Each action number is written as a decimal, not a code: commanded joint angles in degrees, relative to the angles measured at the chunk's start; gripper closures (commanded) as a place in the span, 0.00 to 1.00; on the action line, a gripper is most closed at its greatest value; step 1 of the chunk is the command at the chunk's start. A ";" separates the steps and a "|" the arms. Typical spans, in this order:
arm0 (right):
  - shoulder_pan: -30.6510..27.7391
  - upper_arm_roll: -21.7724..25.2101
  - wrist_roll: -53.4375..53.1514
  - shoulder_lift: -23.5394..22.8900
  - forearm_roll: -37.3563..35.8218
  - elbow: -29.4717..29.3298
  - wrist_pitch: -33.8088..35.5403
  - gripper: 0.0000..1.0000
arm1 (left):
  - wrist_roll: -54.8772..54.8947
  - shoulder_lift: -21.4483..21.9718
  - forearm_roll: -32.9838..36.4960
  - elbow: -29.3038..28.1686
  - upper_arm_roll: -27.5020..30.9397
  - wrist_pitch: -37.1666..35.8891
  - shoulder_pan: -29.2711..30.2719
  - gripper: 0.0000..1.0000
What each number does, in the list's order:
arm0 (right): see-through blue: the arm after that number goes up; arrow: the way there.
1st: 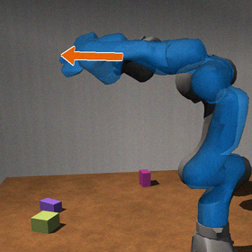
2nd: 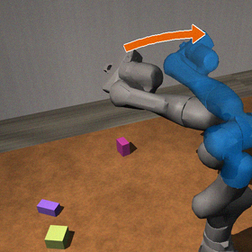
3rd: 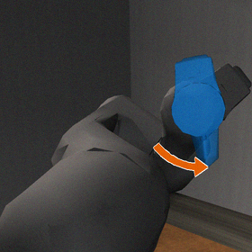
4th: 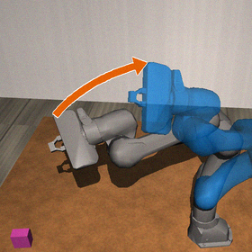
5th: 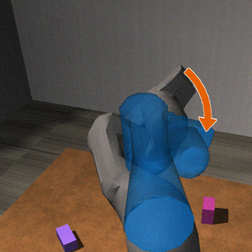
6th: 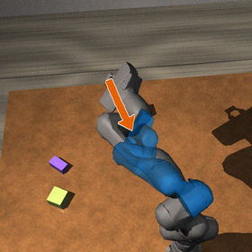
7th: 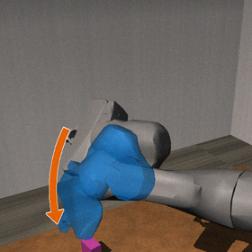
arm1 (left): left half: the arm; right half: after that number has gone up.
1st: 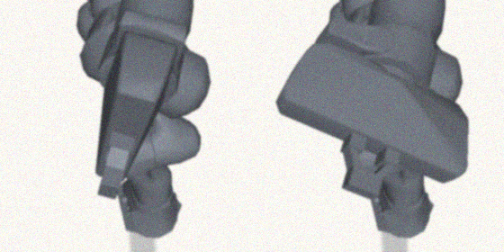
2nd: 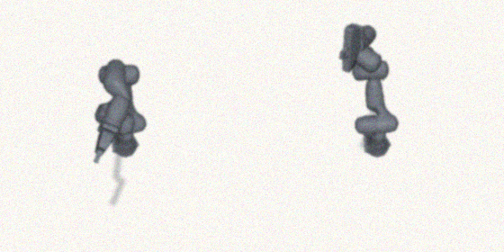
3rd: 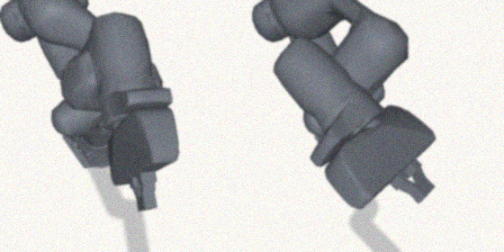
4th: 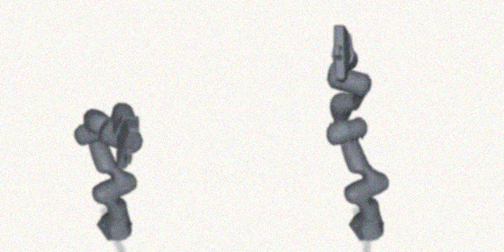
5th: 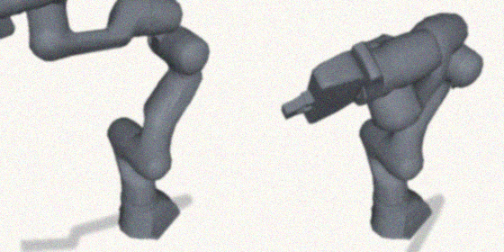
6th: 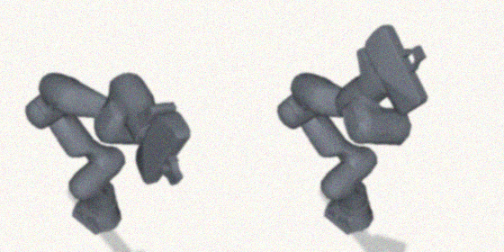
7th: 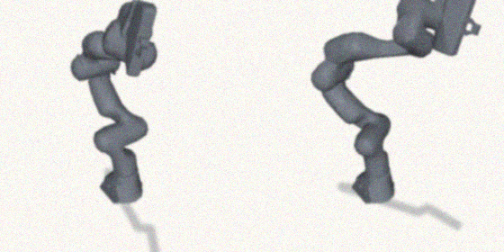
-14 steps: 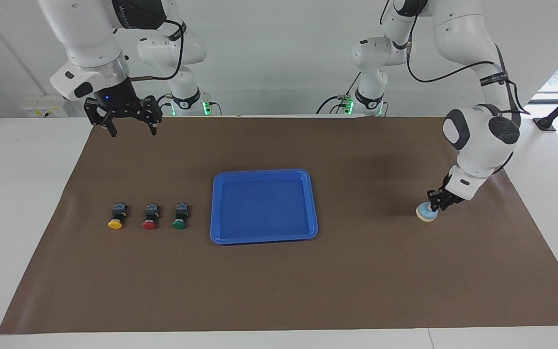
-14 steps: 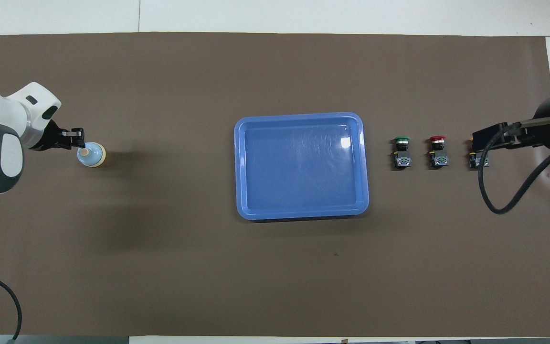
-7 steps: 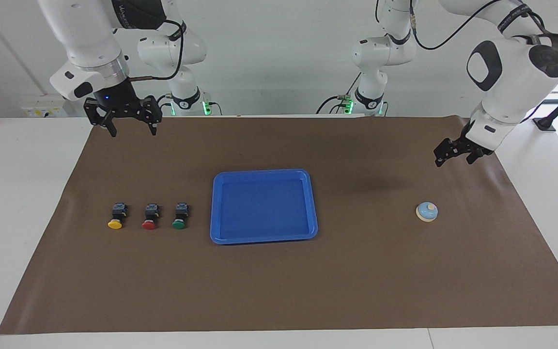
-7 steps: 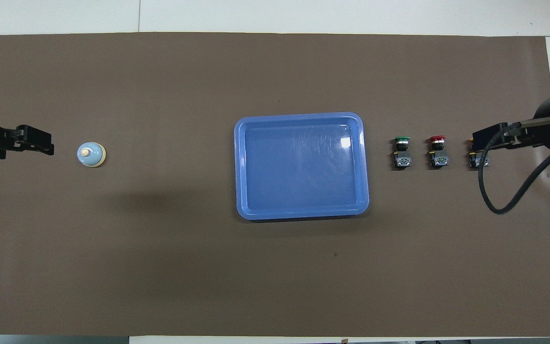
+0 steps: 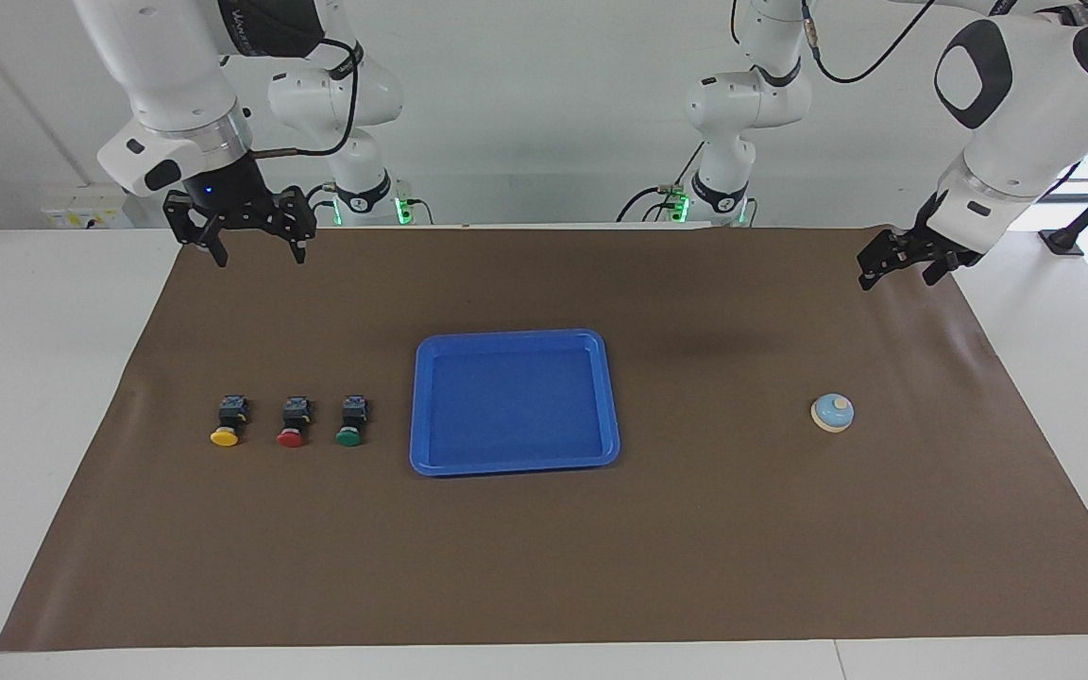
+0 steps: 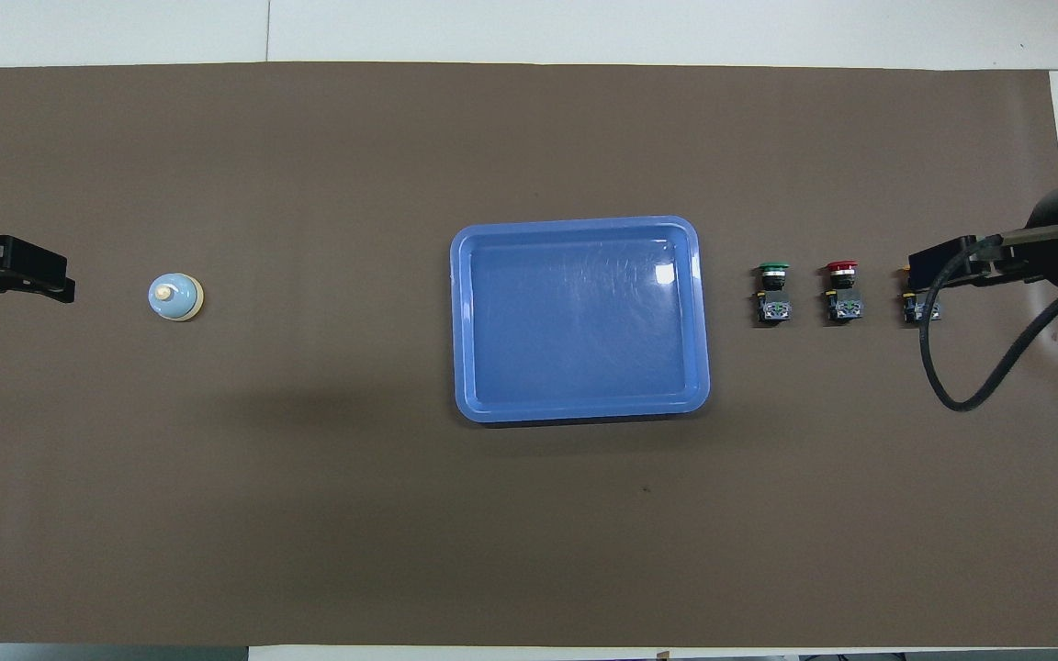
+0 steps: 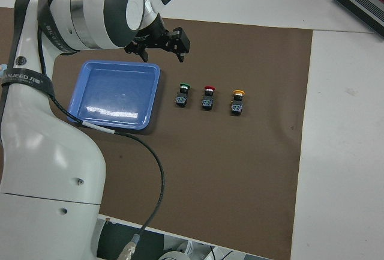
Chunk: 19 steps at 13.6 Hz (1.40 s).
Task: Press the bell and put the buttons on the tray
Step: 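Lift the left gripper off the bell and draw it back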
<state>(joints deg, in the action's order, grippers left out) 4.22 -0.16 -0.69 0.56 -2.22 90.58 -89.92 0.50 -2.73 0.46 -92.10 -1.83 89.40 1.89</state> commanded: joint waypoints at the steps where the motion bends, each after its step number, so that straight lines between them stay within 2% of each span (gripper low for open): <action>1: -0.71 -0.54 0.34 0.49 -0.85 0.65 0.36 0.00 | 0.91 1.67 -0.90 -2.19 0.16 -0.81 -0.22 0.00; 7: -1.14 -0.45 0.43 0.49 -0.85 0.65 0.36 0.00 | 0.56 2.99 -0.73 -1.42 0.07 -1.33 -0.75 0.00; 10: -3.43 -0.54 0.51 0.58 -0.77 0.74 2.37 0.00 | 0.91 3.61 -0.81 -1.24 -0.02 -1.16 -0.84 0.00; 13: -6.33 -0.54 2.88 1.81 0.20 3.72 2.20 0.00 | 0.91 3.61 -0.64 -1.50 -0.02 -0.72 -1.19 0.00; 19: -9.06 -0.54 2.97 0.85 3.89 3.11 1.94 0.00 | 0.64 4.22 -0.72 -1.77 -0.02 -1.16 -1.81 0.00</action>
<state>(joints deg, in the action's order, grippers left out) -3.75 -0.09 0.97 0.77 0.41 92.89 -87.64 0.74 0.08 0.46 -92.66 -2.41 89.01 0.57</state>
